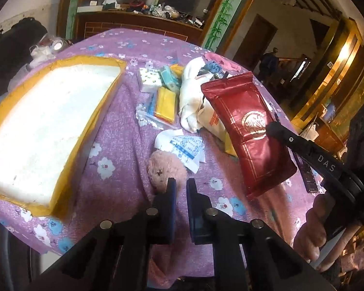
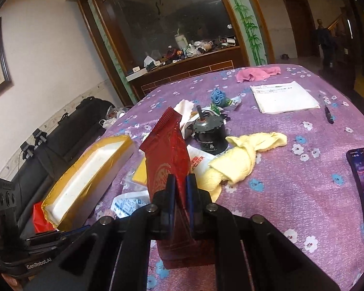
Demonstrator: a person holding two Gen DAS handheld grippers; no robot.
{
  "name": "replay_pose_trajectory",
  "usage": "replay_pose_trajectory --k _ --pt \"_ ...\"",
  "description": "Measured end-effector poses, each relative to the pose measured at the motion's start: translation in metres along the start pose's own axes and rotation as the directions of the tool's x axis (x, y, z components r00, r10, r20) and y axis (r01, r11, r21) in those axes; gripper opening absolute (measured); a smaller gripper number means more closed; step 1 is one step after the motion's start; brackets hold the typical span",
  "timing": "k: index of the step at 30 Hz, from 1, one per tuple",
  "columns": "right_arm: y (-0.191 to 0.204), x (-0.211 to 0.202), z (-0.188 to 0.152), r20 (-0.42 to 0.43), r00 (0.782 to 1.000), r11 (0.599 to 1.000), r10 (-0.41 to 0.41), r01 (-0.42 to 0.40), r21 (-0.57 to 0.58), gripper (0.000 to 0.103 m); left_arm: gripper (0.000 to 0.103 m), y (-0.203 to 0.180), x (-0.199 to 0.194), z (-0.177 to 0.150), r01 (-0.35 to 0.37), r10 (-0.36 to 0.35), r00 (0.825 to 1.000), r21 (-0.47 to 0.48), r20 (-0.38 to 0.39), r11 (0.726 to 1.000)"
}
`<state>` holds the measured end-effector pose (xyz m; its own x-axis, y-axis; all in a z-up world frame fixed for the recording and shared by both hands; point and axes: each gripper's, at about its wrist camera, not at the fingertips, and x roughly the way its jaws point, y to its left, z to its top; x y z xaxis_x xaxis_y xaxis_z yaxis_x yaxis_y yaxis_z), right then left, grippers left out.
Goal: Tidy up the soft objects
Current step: 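Carry the plush toy and red packet into the foam box and release both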
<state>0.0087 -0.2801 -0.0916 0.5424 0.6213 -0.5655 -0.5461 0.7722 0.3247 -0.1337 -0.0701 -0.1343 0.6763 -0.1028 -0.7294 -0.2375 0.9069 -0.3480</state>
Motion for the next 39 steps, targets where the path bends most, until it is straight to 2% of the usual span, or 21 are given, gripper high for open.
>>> replay_pose_trajectory --k 1,2,3,4,5,8,10,11,12,13,15,17,20,22,26,29,32,35,39 --pt "-0.001 0.003 -0.001 -0.012 1.000 1.000 -0.002 0.002 0.005 0.009 0.011 0.002 0.001 0.000 0.000 0.000 1.000 -0.015 -0.001 1.000" --pt "-0.003 0.006 -0.003 -0.021 1.000 1.000 -0.001 0.001 0.011 0.009 0.031 0.005 0.003 0.001 -0.012 0.012 1.000 -0.028 -0.001 1.000" --pt "-0.004 0.007 -0.004 -0.026 1.000 1.000 0.000 0.001 0.016 0.009 0.062 0.006 0.004 0.002 -0.031 0.031 1.000 -0.036 -0.001 0.999" --pt "-0.006 0.010 -0.005 -0.034 0.999 1.000 -0.003 0.004 0.022 0.009 0.072 0.008 0.005 0.003 -0.045 0.045 0.999 -0.038 0.011 0.998" --pt "-0.008 0.014 -0.006 -0.045 0.999 1.000 -0.010 0.011 0.026 0.009 0.074 0.008 0.003 0.004 -0.046 0.047 0.998 -0.038 0.035 0.998" --pt "-0.015 0.022 -0.010 -0.065 0.998 0.999 -0.016 0.019 0.043 0.009 0.074 0.007 0.008 0.009 -0.037 0.038 0.999 -0.026 0.034 0.999" --pt "-0.019 0.028 -0.012 -0.080 0.997 0.998 -0.018 0.023 0.061 0.009 0.060 0.003 0.015 0.011 -0.041 0.041 0.999 -0.016 0.030 0.999" --pt "-0.021 0.030 -0.013 -0.087 0.996 0.997 -0.019 0.025 0.070 0.009 0.047 0.000 0.019 0.011 -0.046 0.046 0.999 0.000 0.026 0.999" --pt "-0.022 0.031 -0.013 -0.091 0.996 0.997 -0.019 0.026 0.075 0.009 0.040 -0.005 0.026 0.011 -0.049 0.049 0.999 0.023 0.013 0.999" --pt "-0.023 0.032 -0.013 -0.092 0.996 0.997 -0.020 0.027 0.078 0.009 0.037 -0.007 0.030 0.011 -0.059 0.058 0.998 0.037 0.008 0.998" --pt "-0.025 0.033 -0.014 -0.092 0.996 0.996 -0.017 0.025 0.083 0.009 0.023 -0.013 0.040 0.010 -0.133 0.133 0.991 0.093 0.007 0.987" --pt "-0.026 0.032 -0.014 -0.085 0.996 0.996 -0.007 0.014 0.089 0.009 0.019 -0.008 0.038 0.013 -0.118 0.118 0.993 0.092 0.010 0.989" --pt "-0.025 0.024 -0.013 -0.053 0.998 0.995 0.022 -0.017 0.102 0.009 0.017 0.003 0.025 0.018 -0.049 0.049 0.999 0.044 0.003 0.998" --pt "-0.018 0.012 -0.008 -0.001 1.000 0.996 0.028 -0.027 0.085 0.008 0.017 0.012 0.008 0.023 0.024 -0.024 0.999 -0.009 0.023 1.000" --pt "-0.005 -0.005 0.008 0.053 0.995 0.991 0.089 -0.094 0.096 0.008 0.016 0.026 -0.030 0.040 0.080 -0.074 0.993 -0.078 0.088 0.994" --pt "0.015 -0.009 0.022 0.063 0.982 0.979 0.180 -0.185 0.083 0.008 0.017 0.042 -0.063 0.055 0.048 -0.030 0.985 -0.103 0.169 0.994" --pt "0.046 0.004 0.033 0.022 0.964 0.961 0.266 -0.267 0.068 0.008 0.017 0.063 -0.084 0.062 -0.017 0.046 0.973 -0.129 0.225 0.992" --pt "0.090 0.034 0.038 -0.057 0.938 0.939 0.343 -0.340 0.058 0.008 0.017 0.091 -0.090 0.064 -0.099 0.139 0.962 -0.172 0.236 0.980" --pt "0.139 0.080 0.032 -0.175 0.907 0.924 0.382 -0.379 0.051 0.008 0.017 0.118 -0.084 0.057 -0.217 0.253 0.946 -0.181 0.203 0.959"
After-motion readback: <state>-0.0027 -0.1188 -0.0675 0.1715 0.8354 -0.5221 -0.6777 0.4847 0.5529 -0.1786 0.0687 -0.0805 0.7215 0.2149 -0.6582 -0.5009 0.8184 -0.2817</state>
